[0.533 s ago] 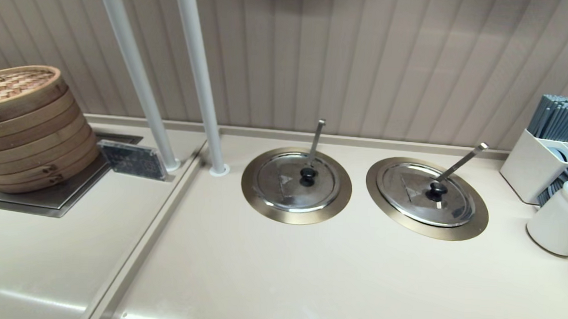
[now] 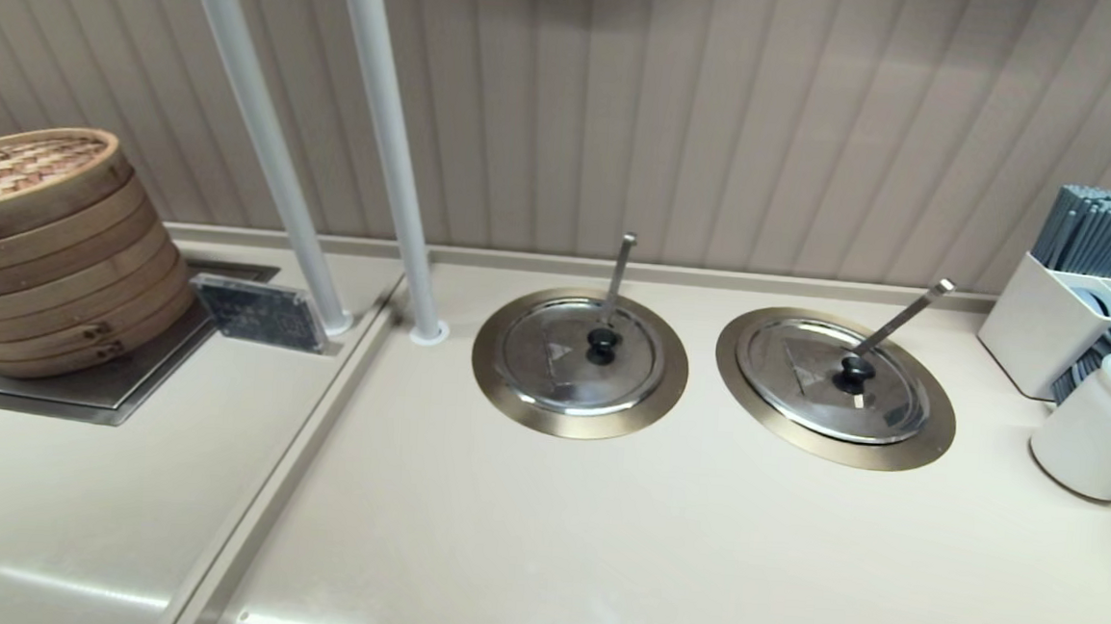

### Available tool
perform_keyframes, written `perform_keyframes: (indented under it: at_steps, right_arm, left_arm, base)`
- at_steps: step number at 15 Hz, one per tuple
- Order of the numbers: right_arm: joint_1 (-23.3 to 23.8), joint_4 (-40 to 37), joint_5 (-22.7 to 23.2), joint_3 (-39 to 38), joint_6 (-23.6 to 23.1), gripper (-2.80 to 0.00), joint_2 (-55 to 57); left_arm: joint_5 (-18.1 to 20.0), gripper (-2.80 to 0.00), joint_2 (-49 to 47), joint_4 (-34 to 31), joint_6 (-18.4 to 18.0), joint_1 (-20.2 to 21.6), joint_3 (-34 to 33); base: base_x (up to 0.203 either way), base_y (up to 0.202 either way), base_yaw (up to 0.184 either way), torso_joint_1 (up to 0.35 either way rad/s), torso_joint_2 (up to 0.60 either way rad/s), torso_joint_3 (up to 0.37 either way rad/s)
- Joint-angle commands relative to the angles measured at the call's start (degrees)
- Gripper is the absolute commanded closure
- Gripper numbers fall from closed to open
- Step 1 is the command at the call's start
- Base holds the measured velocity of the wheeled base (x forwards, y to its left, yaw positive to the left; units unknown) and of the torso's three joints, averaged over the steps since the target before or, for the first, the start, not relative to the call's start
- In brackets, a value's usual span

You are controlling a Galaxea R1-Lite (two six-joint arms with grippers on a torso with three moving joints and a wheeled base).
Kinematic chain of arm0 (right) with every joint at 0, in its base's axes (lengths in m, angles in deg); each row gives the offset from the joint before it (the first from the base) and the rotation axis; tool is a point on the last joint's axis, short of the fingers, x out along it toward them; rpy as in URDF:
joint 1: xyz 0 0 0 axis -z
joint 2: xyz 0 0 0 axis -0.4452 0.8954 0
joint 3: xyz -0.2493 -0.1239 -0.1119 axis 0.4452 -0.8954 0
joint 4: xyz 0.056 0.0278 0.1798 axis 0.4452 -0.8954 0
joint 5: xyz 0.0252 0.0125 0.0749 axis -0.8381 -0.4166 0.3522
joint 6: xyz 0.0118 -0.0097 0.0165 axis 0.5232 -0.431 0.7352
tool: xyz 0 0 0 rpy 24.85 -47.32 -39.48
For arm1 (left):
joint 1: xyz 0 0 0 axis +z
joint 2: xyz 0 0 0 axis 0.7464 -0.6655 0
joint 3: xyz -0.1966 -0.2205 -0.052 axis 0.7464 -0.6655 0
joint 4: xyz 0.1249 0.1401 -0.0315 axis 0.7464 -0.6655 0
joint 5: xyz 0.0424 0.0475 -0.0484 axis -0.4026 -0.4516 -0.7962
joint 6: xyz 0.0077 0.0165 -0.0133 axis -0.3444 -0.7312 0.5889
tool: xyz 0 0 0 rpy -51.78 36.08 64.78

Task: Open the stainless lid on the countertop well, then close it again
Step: Open the lid

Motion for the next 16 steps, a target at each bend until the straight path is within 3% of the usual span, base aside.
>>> perform_keyframes:
  at_steps: [1, 4, 12, 14, 16]
  right_arm:
    - [0.0, -0.7, 0.0, 4.4, 0.0, 0.00, 0.6]
    - [-0.1, -4.9, 1.1, 15.7, 0.2, 0.00, 9.6]
    - [-0.3, -6.1, 4.8, 34.1, 4.4, 0.00, 44.5]
    - [0.1, -2.7, 5.1, 37.6, 5.8, 0.00, 54.8]
    - [0.3, 5.5, 3.3, 39.2, 6.6, 0.00, 65.3]
  left_arm:
    - [0.0, 0.00, 0.0, 0.0, -0.1, 0.0, 0.0]
    - [0.0, 0.00, 0.0, 0.0, -0.1, 0.0, 0.0]
    - [0.0, 0.00, 0.0, 0.0, -0.1, 0.0, 0.0]
    - [0.0, 0.00, 0.0, 0.0, -0.1, 0.0, 0.0]
    - [0.0, 0.00, 0.0, 0.0, -0.1, 0.0, 0.0]
  base:
    - [0.000, 0.000, 0.000, 0.000, 0.00, 0.000]
    - [0.000, 0.000, 0.000, 0.000, 0.00, 0.000]
    - [0.000, 0.000, 0.000, 0.000, 0.00, 0.000]
    - [0.000, 0.000, 0.000, 0.000, 0.00, 0.000]
    - [0.000, 0.000, 0.000, 0.000, 0.00, 0.000]
